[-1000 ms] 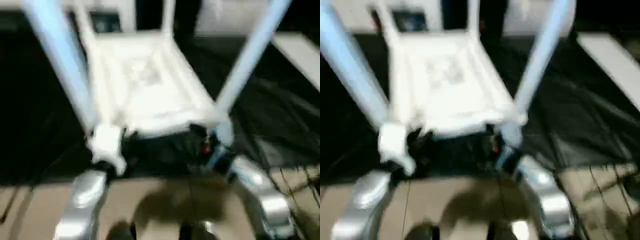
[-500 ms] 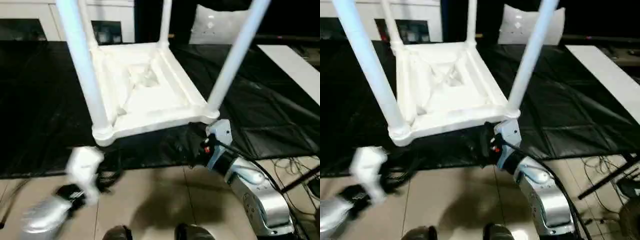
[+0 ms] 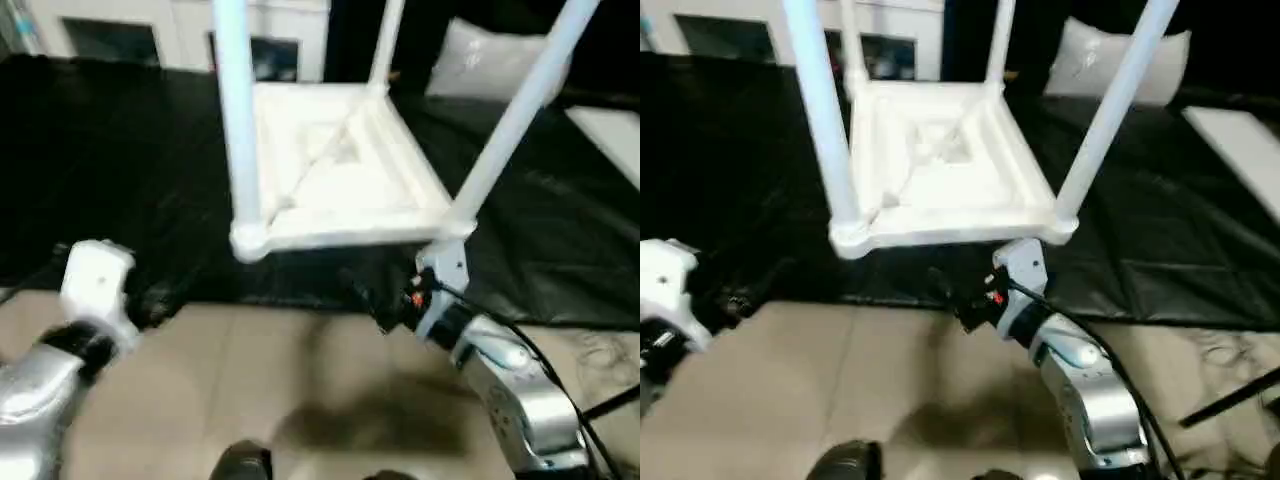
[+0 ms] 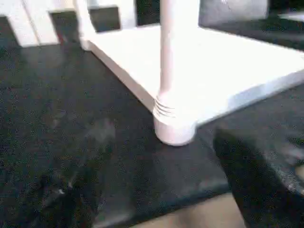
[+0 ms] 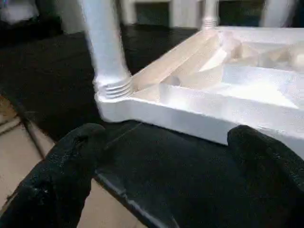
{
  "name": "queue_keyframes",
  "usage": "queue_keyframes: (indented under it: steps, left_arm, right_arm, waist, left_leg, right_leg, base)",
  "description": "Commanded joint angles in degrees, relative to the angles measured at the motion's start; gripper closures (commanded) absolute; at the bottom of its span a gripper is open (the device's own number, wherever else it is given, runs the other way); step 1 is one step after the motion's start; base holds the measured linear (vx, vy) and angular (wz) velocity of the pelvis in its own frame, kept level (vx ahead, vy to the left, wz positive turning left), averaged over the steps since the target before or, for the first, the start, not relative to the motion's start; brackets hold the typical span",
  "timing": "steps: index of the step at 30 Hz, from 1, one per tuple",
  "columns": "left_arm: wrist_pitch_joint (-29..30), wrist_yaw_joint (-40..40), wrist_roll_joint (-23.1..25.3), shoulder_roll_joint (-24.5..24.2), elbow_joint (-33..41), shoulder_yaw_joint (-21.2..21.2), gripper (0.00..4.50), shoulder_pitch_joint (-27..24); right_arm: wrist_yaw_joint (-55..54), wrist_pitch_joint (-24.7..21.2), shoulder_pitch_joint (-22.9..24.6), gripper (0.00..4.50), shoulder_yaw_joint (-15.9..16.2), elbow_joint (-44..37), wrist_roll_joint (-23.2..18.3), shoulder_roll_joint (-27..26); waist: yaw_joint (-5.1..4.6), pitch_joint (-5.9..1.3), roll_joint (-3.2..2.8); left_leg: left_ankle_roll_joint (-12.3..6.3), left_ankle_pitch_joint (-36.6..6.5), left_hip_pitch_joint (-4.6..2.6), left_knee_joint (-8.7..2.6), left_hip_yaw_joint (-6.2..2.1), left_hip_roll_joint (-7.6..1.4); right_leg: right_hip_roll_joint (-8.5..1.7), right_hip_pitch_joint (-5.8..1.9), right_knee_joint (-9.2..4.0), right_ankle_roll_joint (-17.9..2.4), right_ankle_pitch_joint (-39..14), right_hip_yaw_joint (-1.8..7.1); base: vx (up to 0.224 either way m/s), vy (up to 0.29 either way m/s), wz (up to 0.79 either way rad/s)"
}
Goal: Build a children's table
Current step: Rotate table base
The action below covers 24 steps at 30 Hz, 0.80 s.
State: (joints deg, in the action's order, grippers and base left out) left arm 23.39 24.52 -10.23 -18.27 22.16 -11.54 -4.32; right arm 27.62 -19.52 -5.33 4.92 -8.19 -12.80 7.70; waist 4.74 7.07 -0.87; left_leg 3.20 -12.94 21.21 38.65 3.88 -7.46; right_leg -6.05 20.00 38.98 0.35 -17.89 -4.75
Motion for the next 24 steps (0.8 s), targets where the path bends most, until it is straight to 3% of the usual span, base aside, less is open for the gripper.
queue_keyframes:
  steps: [1,2,3,4,5,6,8,10,11,12,13,14,15,16,17,19,24]
  left_arm:
    - [-0.6,-2.1,0.6,1.1,-2.0,0.4,0.44,1.5]
    - [-0.9,-2.1,0.3,1.5,-2.8,0.6,0.35,2.7]
    - [-0.9,-2.0,0.0,1.6,-3.2,0.7,0.23,3.2]
    - [-1.0,-1.2,-0.3,1.4,-4.0,1.3,0.14,4.3]
    - [-1.2,-0.9,-0.2,1.2,-4.6,1.8,0.08,5.1]
    - [-1.1,-0.4,-0.3,1.1,-6.1,2.4,0.05,7.2]
    - [-1.1,-0.5,-0.1,1.2,-6.9,2.8,0.02,8.3]
    - [-1.7,-0.8,0.3,1.2,-8.4,3.2,0.02,9.9]
    - [-2.1,-1.0,0.6,1.2,-10.3,3.7,0.02,11.7]
    - [-2.5,-1.0,0.9,1.2,-11.5,3.9,0.02,12.8]
    - [-2.6,-1.1,1.0,1.2,-11.9,4.0,0.02,13.1]
    - [-3.1,-1.5,1.8,1.1,-13.7,4.4,0.02,14.4]
    - [-3.6,-1.8,2.4,1.2,-16.0,4.9,0.02,16.1]
    - [-3.9,-1.7,2.5,1.3,-17.0,5.1,0.02,16.9]
    - [-4.2,-2.0,3.0,1.3,-18.2,5.5,0.02,17.8]
    - [-4.0,-3.1,4.0,1.4,-20.0,5.9,0.02,19.2]
    - [-4.2,-5.1,3.4,2.3,-22.8,5.1,0.02,21.6]
  right_arm:
    - [-1.4,-1.1,-0.5,0.00,-0.5,-0.4,0.3,0.4]
    - [-1.5,-1.6,-0.5,0.00,-0.5,-0.4,0.1,0.2]
    - [-1.4,-1.6,-0.5,0.00,-0.4,-0.5,0.0,0.2]
    - [-0.9,-1.1,-0.5,0.00,-0.4,-0.5,-0.3,0.2]
    - [-0.1,-0.8,-0.5,0.00,-0.3,-0.5,-1.0,0.1]
    - [0.1,0.6,-0.6,0.00,0.4,-0.1,0.5,0.9]
    - [0.1,2.1,-0.8,0.00,1.1,0.6,1.6,1.6]
    - [0.2,2.1,-0.9,0.00,0.4,0.6,0.4,1.0]
    - [-0.5,2.1,-1.2,0.00,-0.5,0.6,-0.3,0.3]
    - [-0.8,2.4,-1.5,0.00,-0.7,0.8,-0.2,0.2]
    - [-0.9,2.5,-1.6,0.00,-0.7,0.8,-0.1,0.2]
    - [-1.3,2.8,-1.9,0.00,-0.7,1.1,0.5,0.4]
    - [-1.7,3.0,-2.1,0.00,-0.7,1.3,0.9,0.5]
    - [-1.8,3.1,-2.2,0.00,-0.7,1.3,0.9,0.5]
    - [-2.0,2.6,-2.2,0.00,-0.6,1.3,0.9,0.5]
    - [-2.5,2.7,-2.4,0.00,-0.5,1.4,1.4,0.6]
    - [-2.9,2.4,-3.0,0.00,-0.3,2.7,2.6,1.6]
  waist:
    - [-2.04,-1.87,0.69]
    - [-2.21,-2.87,-1.36]
    - [-3.19,-3.37,-0.69]
    - [-3.31,-3.62,-0.67]
    - [-3.62,-3.47,-0.38]
    - [-3.79,-3.31,0.16]
    - [-3.69,-3.52,0.94]
    - [-3.63,-3.71,1.53]
    - [-3.39,-4.15,1.70]
    - [-3.16,-4.81,1.62]
    - [-3.12,-5.00,1.40]
    - [-3.17,-5.18,1.53]
    - [-3.08,-5.66,1.35]
    - [-2.98,-5.84,1.40]
    - [-2.95,-5.97,1.23]
    - [-2.83,-5.82,0.99]
    - [-2.84,-5.37,1.02]
  left_leg:
    - [6.57,-27.6,-1.73,-8.56,-1.87,-5.02]
    - [7.71,-36.1,-2.10,-9.85,-2.28,-4.93]
    - [6.22,-31.8,-1.08,-10.30,-2.25,-4.70]
    - [5.33,-27.8,-0.38,-10.43,-2.13,-4.55]
    - [4.46,-25.2,0.12,-10.57,-1.73,-4.39]
    - [4.44,-26.9,0.05,-10.32,-1.09,-4.28]
    - [4.12,-26.7,-0.12,-9.78,-0.22,-4.25]
    - [3.03,-23.2,0.29,-9.71,0.47,-4.27]
    - [1.60,-18.5,0.29,-9.55,0.97,-4.23]
    - [-0.01,-12.3,0.17,-9.25,1.39,-4.41]
    - [-0.59,-9.9,0.14,-9.18,1.59,-4.55]
    - [-1.37,-8.4,0.69,-9.22,2.28,-4.52]
    - [-1.64,-5.2,0.72,-8.90,2.65,-4.39]
    - [-2.04,-3.7,0.51,-8.69,2.87,-4.30]
    - [-2.97,-0.5,0.77,-8.47,2.91,-4.31]
    - [-3.25,-0.7,0.60,-8.49,3.16,-4.43]
    - [-0.76,-8.2,0.20,-9.13,3.49,-4.99]
  right_leg:
    - [-0.23,0.94,-6.88,-7.5,-20.5,2.88]
    - [-0.48,0.03,-6.31,-7.5,-11.4,3.18]
    - [-0.94,-1.29,-6.26,-8.0,-3.0,3.14]
    - [-1.12,-1.91,-6.27,-8.2,0.2,2.99]
    - [-1.53,-1.84,-6.94,-8.0,-0.3,2.98]
    - [-2.03,-1.31,-7.90,-7.7,-7.2,3.24]
    - [-2.81,-0.54,-8.81,-7.3,-15.1,3.86]
    - [-3.12,-0.48,-9.14,-7.2,-16.9,4.10]
    - [-3.05,-0.50,-8.96,-7.5,-13.9,4.35]
    - [-2.80,-0.45,-8.42,-8.7,-7.4,4.40]
    - [-2.62,-0.39,-8.10,-9.6,-4.1,4.25]
    - [-2.26,-0.51,-7.72,-10.4,0.1,4.05]
    - [-1.90,-0.63,-7.15,-11.1,5.4,4.00]
    - [-1.77,-0.55,-7.00,-11.4,8.1,4.01]
    - [-1.80,-0.84,-6.50,-12.5,13.0,3.96]
    - [-1.70,-0.76,-6.53,-13.5,13.7,3.85]
    - [-1.63,-0.55,-7.25,-14.0,4.2,3.99]
  base:
    - [-0.072,0.061,0.07]
    - [-0.111,-0.001,0.05]
    - [0.000,0.000,0.00]
    - [0.000,0.000,0.00]
    - [0.000,0.000,0.00]
    - [0.000,0.000,0.00]
    - [0.000,0.000,0.00]
    - [0.000,0.000,0.00]
    - [0.000,0.000,0.00]
    - [0.000,0.000,0.00]
    - [0.022,-0.060,0.01]
    - [0.029,-0.052,-0.03]
    - [0.029,-0.052,-0.03]
    - [0.000,0.000,0.00]
    - [0.000,0.000,0.00]
    - [0.000,0.000,0.00]
    - [0.000,0.000,0.00]
